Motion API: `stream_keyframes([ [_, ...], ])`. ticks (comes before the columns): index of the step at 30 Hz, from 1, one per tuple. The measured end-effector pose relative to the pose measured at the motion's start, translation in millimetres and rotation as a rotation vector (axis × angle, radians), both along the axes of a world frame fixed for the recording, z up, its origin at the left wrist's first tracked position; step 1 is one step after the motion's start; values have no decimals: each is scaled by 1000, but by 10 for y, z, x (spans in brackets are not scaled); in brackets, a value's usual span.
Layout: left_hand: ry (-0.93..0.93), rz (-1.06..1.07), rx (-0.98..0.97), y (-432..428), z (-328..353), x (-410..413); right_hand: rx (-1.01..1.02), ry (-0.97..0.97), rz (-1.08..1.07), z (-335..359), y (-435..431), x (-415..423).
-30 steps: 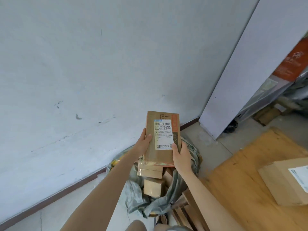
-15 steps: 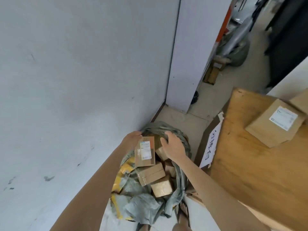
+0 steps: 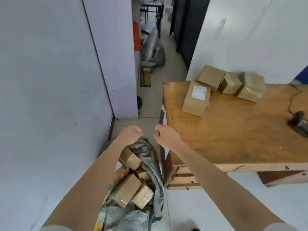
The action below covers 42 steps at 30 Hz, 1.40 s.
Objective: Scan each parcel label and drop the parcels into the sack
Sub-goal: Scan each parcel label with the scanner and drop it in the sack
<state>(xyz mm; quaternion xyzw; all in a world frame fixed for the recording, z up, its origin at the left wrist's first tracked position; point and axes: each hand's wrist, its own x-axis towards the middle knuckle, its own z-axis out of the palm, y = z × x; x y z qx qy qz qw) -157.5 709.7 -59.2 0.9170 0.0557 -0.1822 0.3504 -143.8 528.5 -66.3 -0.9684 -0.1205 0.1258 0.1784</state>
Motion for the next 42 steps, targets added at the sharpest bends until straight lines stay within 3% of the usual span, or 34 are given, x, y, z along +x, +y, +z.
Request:
stream_keyframes([
  [8,-54,-276,107,-1556,260,389,-58,-37,-237,254,-1654,96],
  [18,-77,-242,186,-3200,367,661,-81,-45,-228,456,-3520,310],
  [26,-21,-224,191,-4062,230,1002,-75,6,-212,339,-4308,769],
  [42,-57,-352,171,-5621,113,2902,-88,-37,-369,392,-5851,2354],
])
